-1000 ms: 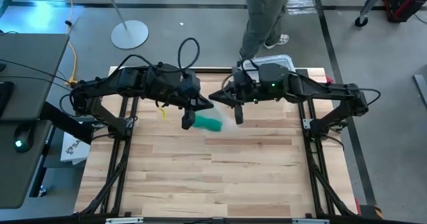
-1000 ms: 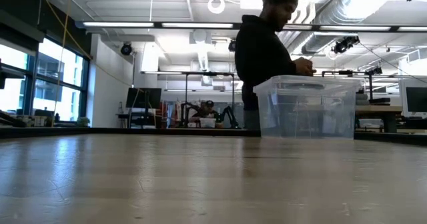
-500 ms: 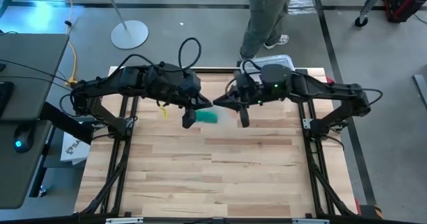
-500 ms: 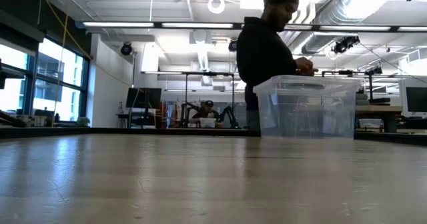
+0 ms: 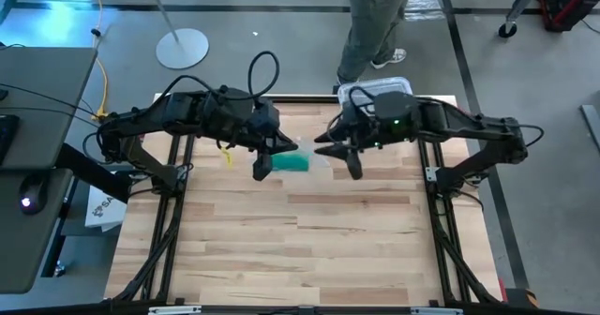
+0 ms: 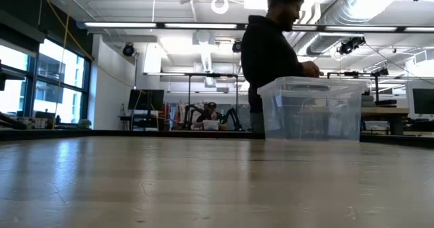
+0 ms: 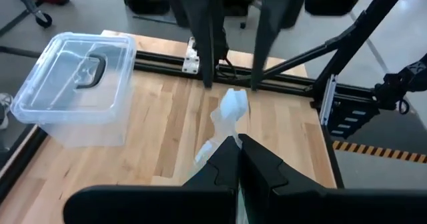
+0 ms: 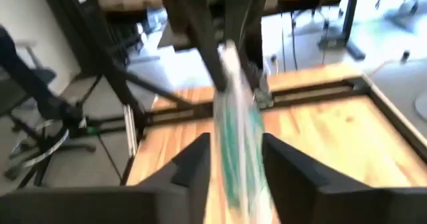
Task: Roll bandage
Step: Close the transparent zip bag, then open the transparent bin
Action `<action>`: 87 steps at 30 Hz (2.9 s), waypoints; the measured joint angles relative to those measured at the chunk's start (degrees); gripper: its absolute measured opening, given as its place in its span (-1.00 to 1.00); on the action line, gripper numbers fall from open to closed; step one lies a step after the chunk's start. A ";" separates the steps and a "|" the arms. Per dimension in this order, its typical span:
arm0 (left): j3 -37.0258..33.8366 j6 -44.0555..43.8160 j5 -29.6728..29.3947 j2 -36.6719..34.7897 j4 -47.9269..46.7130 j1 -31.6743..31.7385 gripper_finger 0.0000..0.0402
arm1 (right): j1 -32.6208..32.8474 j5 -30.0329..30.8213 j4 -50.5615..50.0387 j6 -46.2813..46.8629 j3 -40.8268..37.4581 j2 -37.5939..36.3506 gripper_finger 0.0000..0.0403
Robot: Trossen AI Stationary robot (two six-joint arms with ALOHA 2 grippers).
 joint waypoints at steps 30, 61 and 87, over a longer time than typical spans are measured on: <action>-5.09 12.29 -3.13 -0.92 -28.70 14.43 -0.45 | -6.02 7.10 -22.08 -8.94 -0.17 22.35 -1.00; -5.07 11.31 -1.72 -6.43 -18.15 14.64 -0.48 | -9.92 -2.95 -39.29 -1.09 3.51 16.21 0.02; -5.05 7.68 -0.10 3.03 8.14 18.76 -0.48 | -54.83 -6.51 -53.35 -37.31 0.70 20.98 -0.36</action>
